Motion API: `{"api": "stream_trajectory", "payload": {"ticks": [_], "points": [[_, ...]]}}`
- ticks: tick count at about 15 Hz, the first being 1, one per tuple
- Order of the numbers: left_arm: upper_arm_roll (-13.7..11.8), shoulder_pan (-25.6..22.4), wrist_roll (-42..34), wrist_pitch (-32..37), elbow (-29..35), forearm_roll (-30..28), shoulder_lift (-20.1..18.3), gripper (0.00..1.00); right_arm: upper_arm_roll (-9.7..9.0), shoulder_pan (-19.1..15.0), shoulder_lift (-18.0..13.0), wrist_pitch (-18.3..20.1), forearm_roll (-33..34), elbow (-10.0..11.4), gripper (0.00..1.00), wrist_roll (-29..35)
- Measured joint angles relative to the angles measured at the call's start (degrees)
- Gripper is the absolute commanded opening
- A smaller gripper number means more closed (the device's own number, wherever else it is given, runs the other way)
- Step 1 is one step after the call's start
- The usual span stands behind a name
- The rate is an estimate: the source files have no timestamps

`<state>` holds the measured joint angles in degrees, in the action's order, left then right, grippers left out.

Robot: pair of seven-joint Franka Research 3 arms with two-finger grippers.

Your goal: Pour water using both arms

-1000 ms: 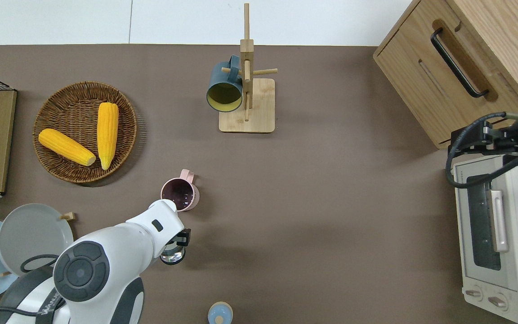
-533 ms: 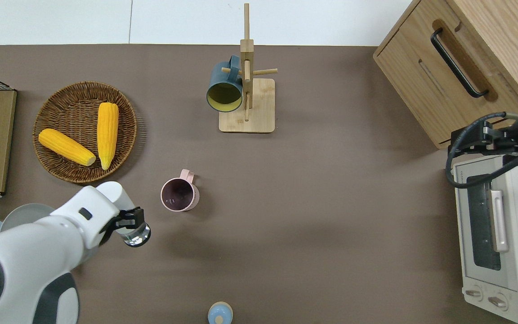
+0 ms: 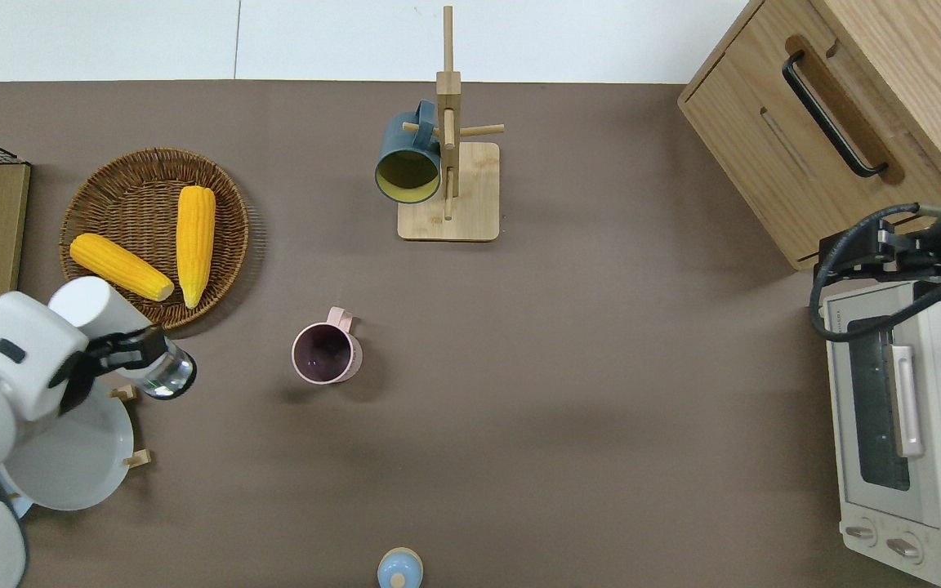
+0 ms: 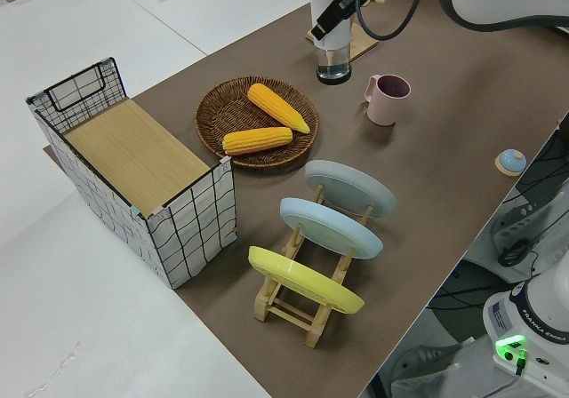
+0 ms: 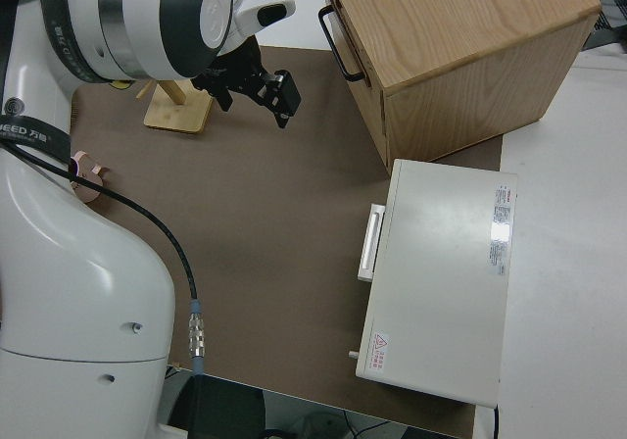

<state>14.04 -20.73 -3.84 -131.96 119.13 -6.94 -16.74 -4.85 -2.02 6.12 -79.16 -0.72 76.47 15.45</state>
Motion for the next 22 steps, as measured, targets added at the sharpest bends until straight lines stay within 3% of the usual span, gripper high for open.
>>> {"api": "stream_trajectory", "payload": {"ticks": [2,7,12,15,22], "points": [[-0.15,-5.18,-5.36,0.01,-5.46,0.01,3.22,0.00,0.00,0.00,0.00,0.00,0.00,0.00,0.992,0.00],[-0.38,-12.61,-15.00,0.00,-14.28,-0.45,10.15,0.00,0.00,0.00,0.00,0.00,0.00,0.00,0.992,0.00],[-0.61,-19.53,-27.35,0.00,-23.33,-8.06,19.12,0.00,0.00,0.00,0.00,0.00,0.00,0.00,0.992,0.00],[-0.74,-22.25,-34.44,-0.10,-26.58,-13.11,24.18,0.00,0.00,0.00,0.00,0.00,0.00,0.00,0.992,0.00],[-1.38,-22.51,-44.48,-5.54,-27.78,-21.40,31.17,0.00,0.00,0.00,0.00,0.00,0.00,0.00,0.992,0.00]]}}
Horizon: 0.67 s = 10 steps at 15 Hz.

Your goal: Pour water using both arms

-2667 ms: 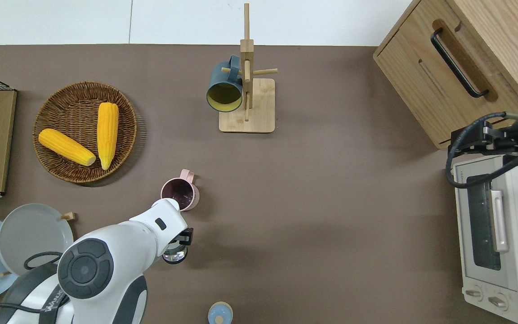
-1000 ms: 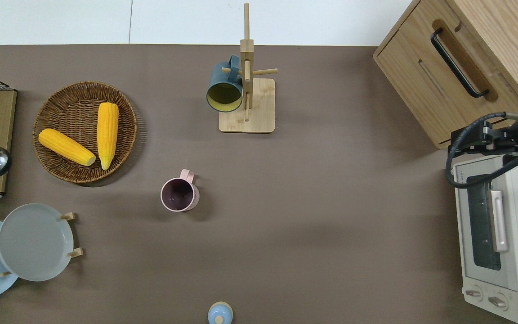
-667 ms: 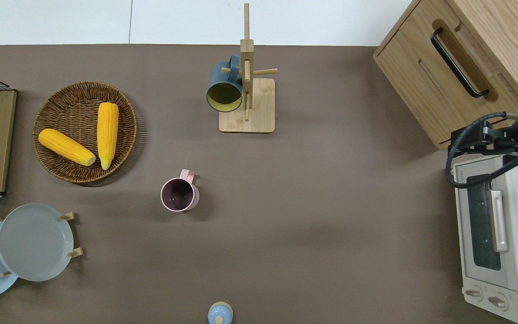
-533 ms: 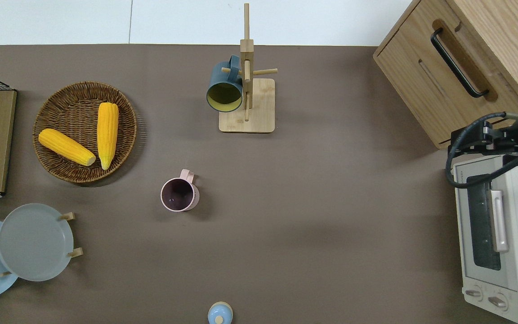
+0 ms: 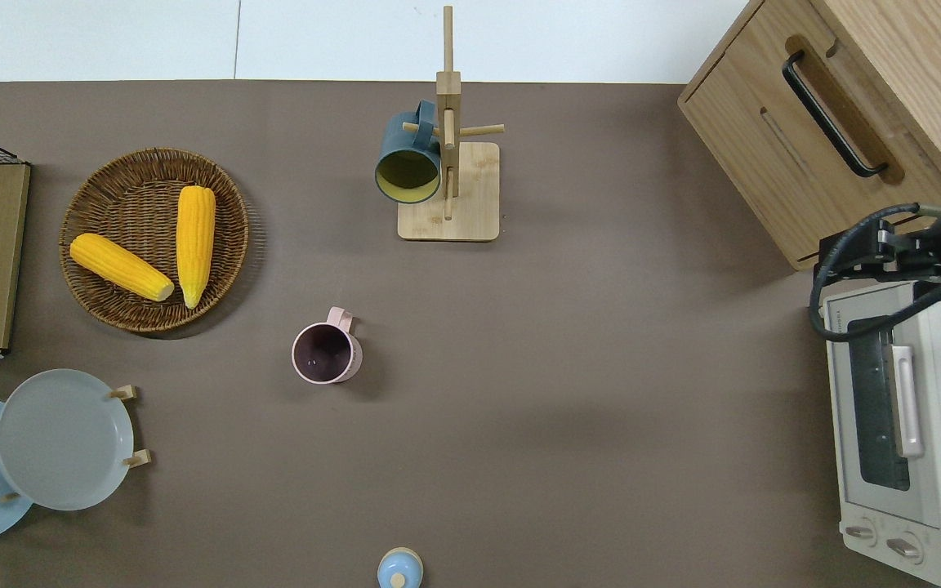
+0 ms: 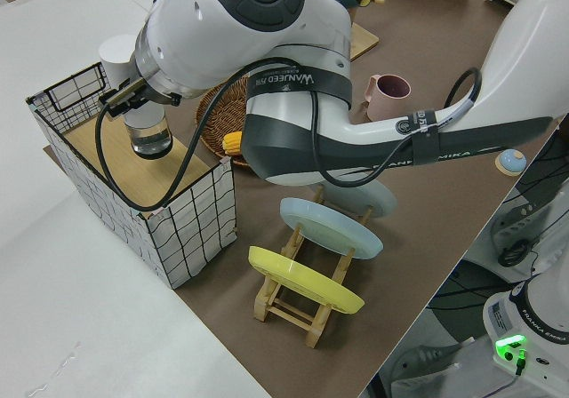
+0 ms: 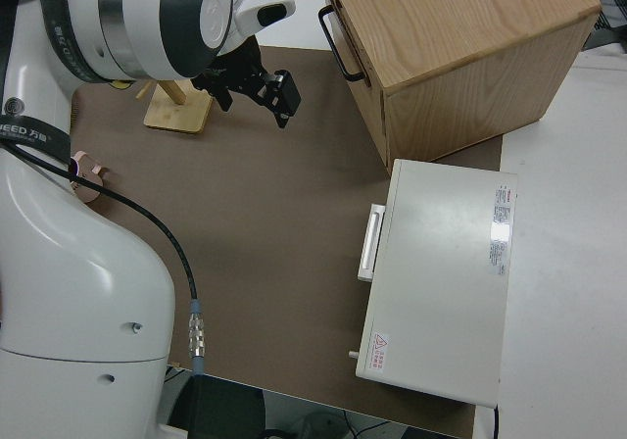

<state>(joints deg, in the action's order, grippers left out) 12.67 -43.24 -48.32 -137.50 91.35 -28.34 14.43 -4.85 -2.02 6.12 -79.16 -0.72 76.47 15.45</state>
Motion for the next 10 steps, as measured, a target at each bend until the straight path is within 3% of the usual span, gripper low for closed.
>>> {"api": "stream_trajectory", "payload": {"ticks": [8,10], "points": [[0.10,0.02,-6.51,-5.08,-0.01,-4.92,4.75,0.00,0.00,0.00,0.00,0.00,0.00,0.00,0.992,0.00],[0.13,0.02,-6.71,-5.14,-0.01,-5.02,5.29,0.05,0.00,0.00,0.00,0.00,0.00,0.00,0.992,0.00]]}}
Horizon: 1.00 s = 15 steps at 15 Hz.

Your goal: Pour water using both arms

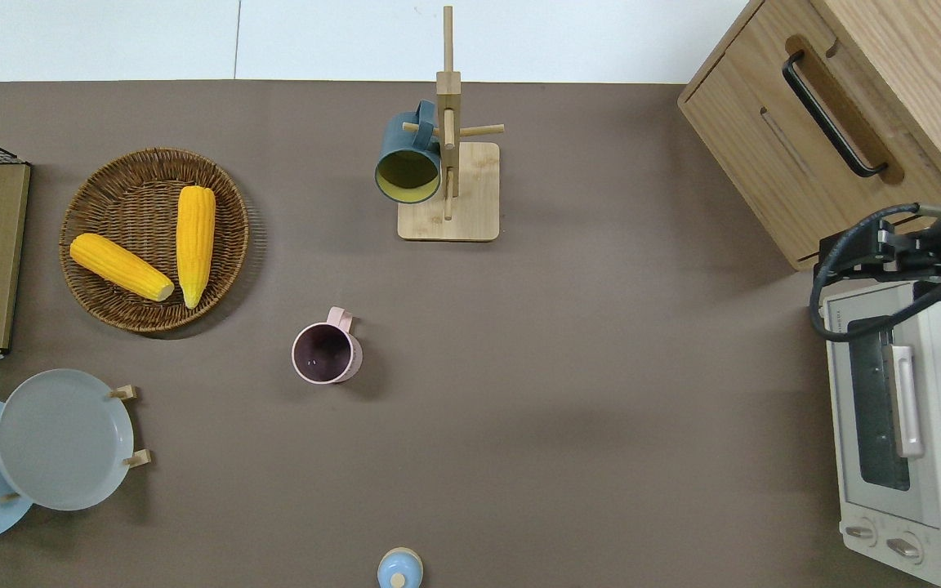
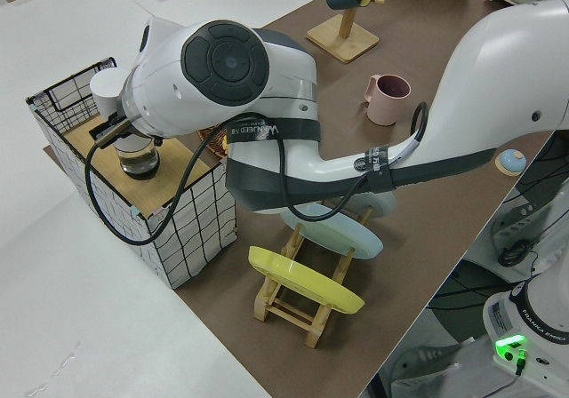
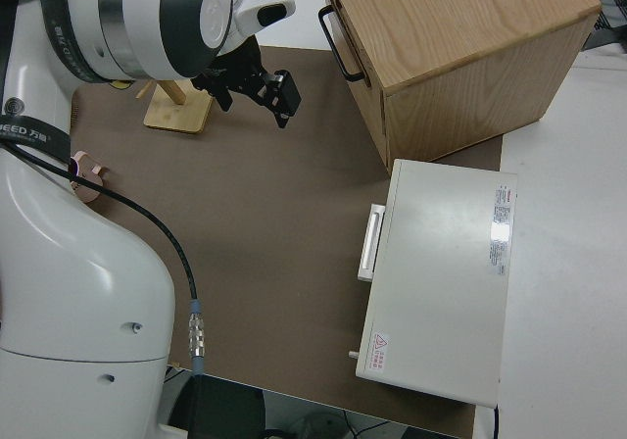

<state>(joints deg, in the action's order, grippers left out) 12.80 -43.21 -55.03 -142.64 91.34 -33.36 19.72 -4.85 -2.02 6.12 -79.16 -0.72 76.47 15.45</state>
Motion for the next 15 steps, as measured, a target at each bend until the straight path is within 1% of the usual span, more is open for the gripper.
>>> {"api": "stream_trajectory", "payload": {"ticks": [2,3,4,5,6,11,13,15], "points": [[0.03,0.01,-0.06,-0.12,-0.01,-0.10,0.13,0.07,0.00,0.00,0.00,0.00,0.00,0.00,0.992,0.00],[0.03,0.01,-0.06,-0.13,-0.01,-0.12,0.14,0.14,0.00,0.00,0.00,0.00,0.00,0.00,0.992,0.00],[0.03,0.01,-0.06,-0.13,-0.02,-0.14,0.14,0.25,0.00,0.00,0.00,0.00,0.00,0.00,0.994,0.00],[0.02,0.01,-0.06,-0.14,-0.02,-0.20,0.15,0.59,0.00,0.00,0.00,0.00,0.00,0.00,0.992,0.00],[0.01,0.01,-0.06,-0.15,-0.02,-0.25,0.16,1.00,0.00,0.00,0.00,0.00,0.00,0.00,0.992,0.00],[0.00,0.01,0.23,-0.19,-0.04,-0.71,0.35,1.00,0.00,0.00,0.00,0.00,0.00,0.00,0.992,0.00],[-0.02,0.01,1.73,-0.16,-0.30,-0.72,0.37,1.00,0.00,0.00,0.00,0.00,0.00,0.00,0.992,0.00],[-0.51,-0.01,3.04,1.49,-1.22,-0.59,0.37,1.00,0.00,0.00,0.00,0.00,0.00,0.00,0.992,0.00]]}}
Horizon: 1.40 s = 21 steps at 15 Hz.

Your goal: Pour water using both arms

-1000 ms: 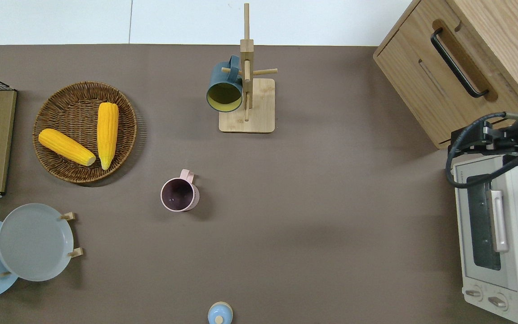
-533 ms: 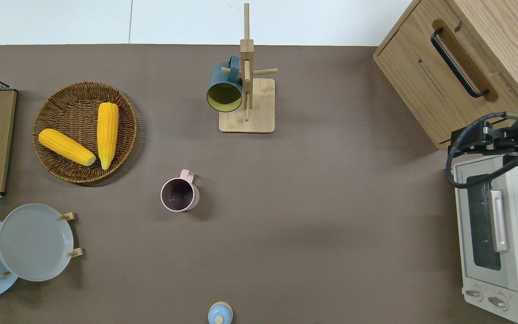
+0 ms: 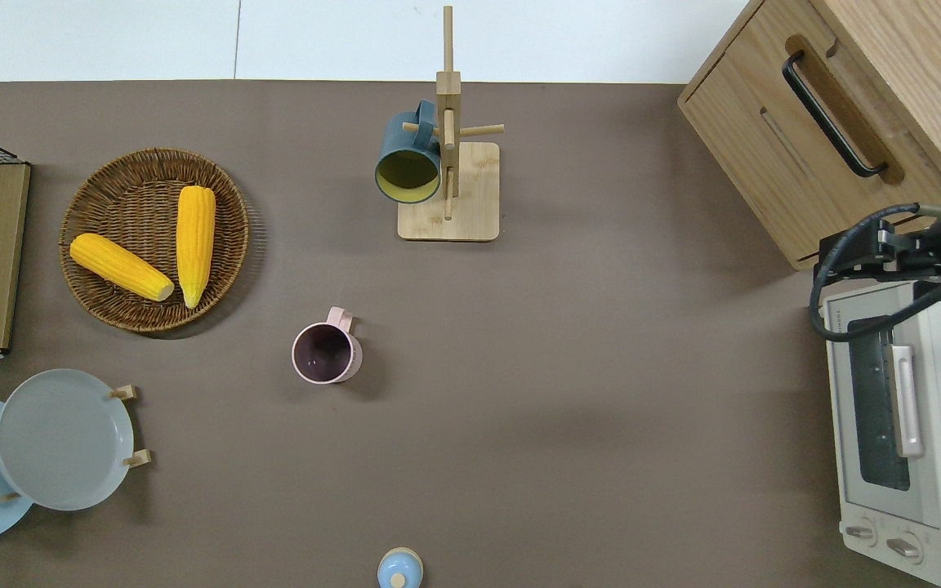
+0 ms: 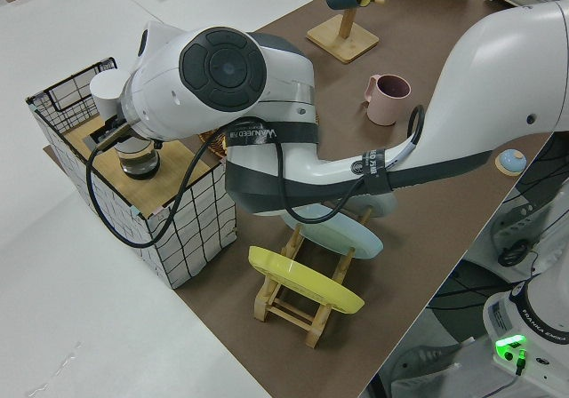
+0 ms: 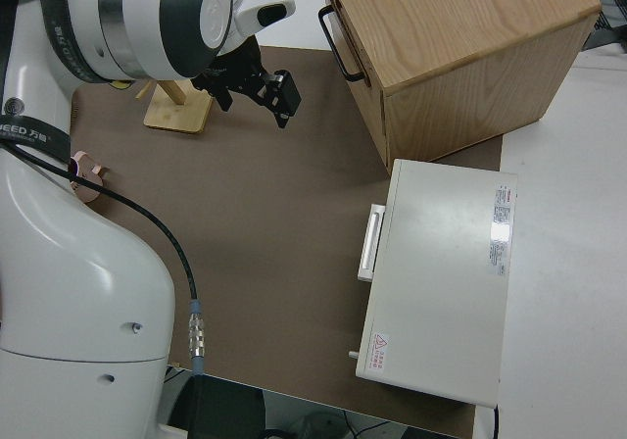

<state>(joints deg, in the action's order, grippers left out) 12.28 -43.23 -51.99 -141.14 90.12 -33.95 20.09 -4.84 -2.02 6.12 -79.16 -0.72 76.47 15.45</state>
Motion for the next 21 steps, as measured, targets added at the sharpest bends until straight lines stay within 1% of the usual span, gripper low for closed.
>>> {"api": "stream_trajectory", "payload": {"ticks": [2,4,6,9,12,14,16,18,20,21], "points": [[-1.61,-0.02,1.48,4.29,-1.58,2.35,-0.07,1.00,0.00,0.00,0.00,0.00,0.00,0.00,0.992,0.00],[-3.02,-0.04,4.81,10.26,-4.06,6.99,-0.46,1.00,0.00,0.00,0.00,0.00,0.00,0.00,0.992,0.00],[-3.72,-0.05,9.08,16.26,-6.93,11.34,-1.10,1.00,0.00,0.00,0.00,0.00,0.00,0.00,0.992,0.00],[-3.60,0.02,14.49,23.26,-9.66,16.12,-2.54,1.00,0.00,0.00,0.00,0.00,0.00,0.00,0.992,0.00],[-2.71,0.24,20.63,30.59,-10.68,20.35,-5.75,1.00,0.00,0.00,0.00,0.00,0.00,0.00,0.992,0.00],[-1.00,0.43,25.36,35.03,-10.90,22.14,-8.15,1.00,0.00,0.00,0.00,0.00,0.00,0.00,0.992,0.00],[2.07,1.44,30.50,37.96,-10.99,26.24,-11.13,1.00,0.00,0.00,0.00,0.00,0.00,0.00,0.992,0.00],[6.39,3.01,36.64,41.43,-10.98,29.29,-12.80,1.00,0.00,0.00,0.00,0.00,0.00,0.00,0.992,0.00],[10.92,5.48,44.27,44.54,-10.84,31.91,-13.14,1.00,0.00,0.00,0.00,0.00,0.00,0.00,0.992,0.00],[12.48,6.30,46.69,45.55,-10.72,32.38,-13.12,1.00,0.00,0.00,0.00,0.00,0.00,0.00,0.992,0.00]]}}
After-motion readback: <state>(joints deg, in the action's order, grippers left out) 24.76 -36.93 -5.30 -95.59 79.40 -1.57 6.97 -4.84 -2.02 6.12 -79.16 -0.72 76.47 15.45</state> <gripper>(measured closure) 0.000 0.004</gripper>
